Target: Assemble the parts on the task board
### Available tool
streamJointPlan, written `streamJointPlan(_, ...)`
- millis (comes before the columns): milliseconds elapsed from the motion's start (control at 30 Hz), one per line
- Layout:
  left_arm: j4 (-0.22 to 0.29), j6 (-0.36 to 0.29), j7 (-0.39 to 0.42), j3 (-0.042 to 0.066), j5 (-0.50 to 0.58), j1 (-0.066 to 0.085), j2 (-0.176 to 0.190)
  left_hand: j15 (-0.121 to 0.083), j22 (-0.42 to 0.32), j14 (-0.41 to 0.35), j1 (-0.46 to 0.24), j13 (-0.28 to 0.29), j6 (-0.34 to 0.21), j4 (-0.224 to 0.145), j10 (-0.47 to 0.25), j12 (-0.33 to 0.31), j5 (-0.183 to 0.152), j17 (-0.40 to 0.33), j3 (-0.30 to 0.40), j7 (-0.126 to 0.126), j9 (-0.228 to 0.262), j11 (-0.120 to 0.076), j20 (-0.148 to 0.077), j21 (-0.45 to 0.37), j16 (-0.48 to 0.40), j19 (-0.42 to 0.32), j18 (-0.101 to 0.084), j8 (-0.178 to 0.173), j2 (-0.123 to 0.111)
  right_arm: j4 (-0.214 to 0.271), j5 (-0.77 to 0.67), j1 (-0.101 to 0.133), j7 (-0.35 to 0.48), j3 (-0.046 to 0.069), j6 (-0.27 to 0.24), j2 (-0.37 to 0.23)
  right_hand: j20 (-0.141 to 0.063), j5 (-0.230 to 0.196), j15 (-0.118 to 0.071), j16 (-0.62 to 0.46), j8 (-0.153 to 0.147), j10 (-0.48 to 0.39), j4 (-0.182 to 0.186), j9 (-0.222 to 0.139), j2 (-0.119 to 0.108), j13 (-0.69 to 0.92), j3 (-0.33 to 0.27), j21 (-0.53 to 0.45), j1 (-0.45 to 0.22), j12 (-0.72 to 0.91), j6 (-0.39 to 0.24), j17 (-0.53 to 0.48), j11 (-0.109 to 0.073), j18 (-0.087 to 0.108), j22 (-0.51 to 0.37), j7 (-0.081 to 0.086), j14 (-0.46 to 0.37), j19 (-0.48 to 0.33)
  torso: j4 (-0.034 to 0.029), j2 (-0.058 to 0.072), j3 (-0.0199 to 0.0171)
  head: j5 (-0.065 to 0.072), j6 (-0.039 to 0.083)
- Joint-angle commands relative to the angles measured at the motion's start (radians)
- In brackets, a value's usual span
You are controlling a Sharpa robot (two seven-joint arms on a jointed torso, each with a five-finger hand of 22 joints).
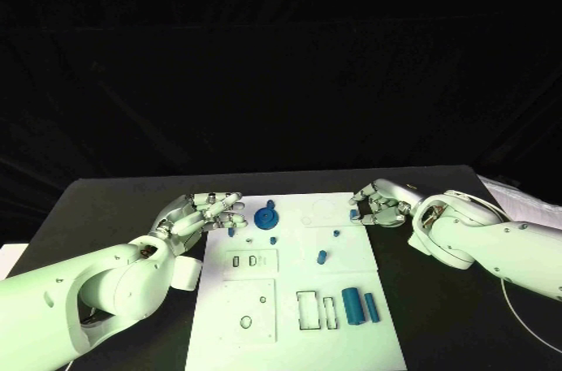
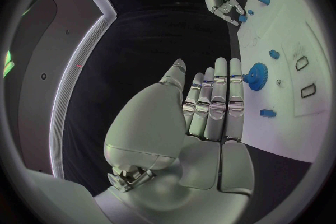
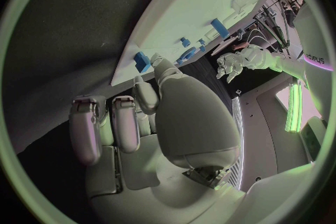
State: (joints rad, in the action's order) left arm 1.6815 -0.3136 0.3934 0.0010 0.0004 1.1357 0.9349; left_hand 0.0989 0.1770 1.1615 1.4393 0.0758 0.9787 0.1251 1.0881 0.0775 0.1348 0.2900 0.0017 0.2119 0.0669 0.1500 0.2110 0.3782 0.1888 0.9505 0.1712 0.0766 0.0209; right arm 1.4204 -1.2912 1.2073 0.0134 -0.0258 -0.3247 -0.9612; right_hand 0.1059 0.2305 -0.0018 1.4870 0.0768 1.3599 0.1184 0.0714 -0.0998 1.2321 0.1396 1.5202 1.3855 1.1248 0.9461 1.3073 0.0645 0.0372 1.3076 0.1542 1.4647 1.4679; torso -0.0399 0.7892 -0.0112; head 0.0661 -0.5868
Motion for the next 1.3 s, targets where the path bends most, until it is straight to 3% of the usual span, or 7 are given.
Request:
streamJointPlan(33,0.001,0.02,0.012,0.001,0.002,0.0,-0.002,0.003,0.001,-0.004,0.007,-0.001,0.0,-0.005,0.0,-0.004,0.0,0.001,0.0,0.003,-0.001,0.007,-0.001,0.004,-0.007,0.007,0.01,-0.004,0.005,-0.007,-0.014,-0.003,0.01,0.0,0.025,0.005,-0.004,0.0,-0.008,0.002,-0.001,0.005,-0.009,0.001,0.002,0.001,0.002,0.002,0.01,0.007,0.01,0.121,-0.002,-0.008,0.144,-0.001,0.076,0.017,-0.0006,0.0,0.0,0.0,-0.001)
streamJointPlan(400,0.0,0.018,0.011,0.0,0.002,0.0,-0.002,0.002,0.002,-0.003,0.007,-0.001,0.001,-0.006,0.001,-0.004,0.0,0.002,0.001,0.003,-0.001,0.006,-0.001,0.004,-0.007,0.007,0.01,-0.004,0.006,-0.021,-0.019,-0.009,0.014,0.0,0.037,0.015,-0.007,0.0,-0.012,0.003,0.012,0.01,-0.018,0.005,0.024,0.008,0.016,0.003,0.018,0.015,0.054,0.124,-0.008,-0.009,0.145,-0.008,0.076,0.018,0.0008,-0.001,-0.0001,-0.001,-0.002)
streamJointPlan(633,0.0,0.018,0.011,0.0,0.002,0.0,-0.003,0.002,0.002,-0.003,0.007,-0.001,0.001,-0.006,0.001,-0.004,0.0,0.002,0.001,0.003,-0.001,0.006,-0.001,0.004,-0.007,0.007,0.01,-0.004,0.006,-0.03,-0.02,-0.011,0.017,0.0,0.041,0.022,-0.015,-0.046,-0.022,0.004,0.025,0.013,-0.029,0.009,0.051,0.012,0.046,0.004,0.029,0.019,0.104,0.127,-0.02,-0.009,0.148,-0.021,0.077,0.02,-0.0002,0.0,0.0,0.0,-0.003)
streamJointPlan(867,0.0,0.018,0.01,0.0,0.002,0.0,-0.002,0.002,0.002,-0.003,0.007,-0.001,0.001,-0.006,0.001,-0.004,0.0,0.002,0.001,0.003,-0.001,0.006,-0.001,0.004,-0.007,0.007,0.01,-0.004,0.006,-0.035,-0.02,-0.013,0.018,0.0,0.036,0.027,-0.022,-0.061,-0.03,0.004,0.04,0.016,-0.037,0.013,0.067,0.016,0.067,0.004,0.029,0.023,0.146,0.128,-0.031,-0.01,0.15,-0.036,0.077,0.021,0.0003,-0.001,0.0002,0.0,-0.005)
streamJointPlan(1133,0.001,0.018,0.011,0.0,0.002,0.0,-0.001,0.002,0.002,-0.003,0.007,-0.001,0.001,-0.006,0.001,-0.004,0.0,0.002,0.001,0.003,-0.001,0.006,-0.001,0.004,-0.007,0.007,0.01,-0.004,0.006,-0.035,-0.015,-0.014,0.002,0.0,-0.024,0.031,-0.033,-0.078,-0.042,0.006,0.054,0.024,-0.05,0.018,0.095,0.022,0.095,0.007,0.034,0.03,0.182,0.133,-0.044,-0.011,0.156,-0.052,0.079,0.026,-0.0004,-0.001,0.0,0.002,-0.007)
streamJointPlan(1300,0.0,0.018,0.011,0.0,0.002,0.0,-0.001,0.002,0.002,-0.003,0.007,-0.001,0.001,-0.006,0.001,-0.004,0.0,0.002,0.001,0.003,-0.001,0.006,-0.001,0.004,-0.007,0.007,0.01,-0.004,0.006,-0.007,0.013,-0.011,-0.016,0.004,-0.059,0.028,-0.037,-0.081,-0.046,0.006,0.059,0.026,-0.051,0.021,0.104,0.022,0.105,0.007,0.03,0.028,0.191,0.134,-0.048,-0.011,0.158,-0.057,0.079,0.027,0.0,-0.001,0.0006,0.001,-0.006)
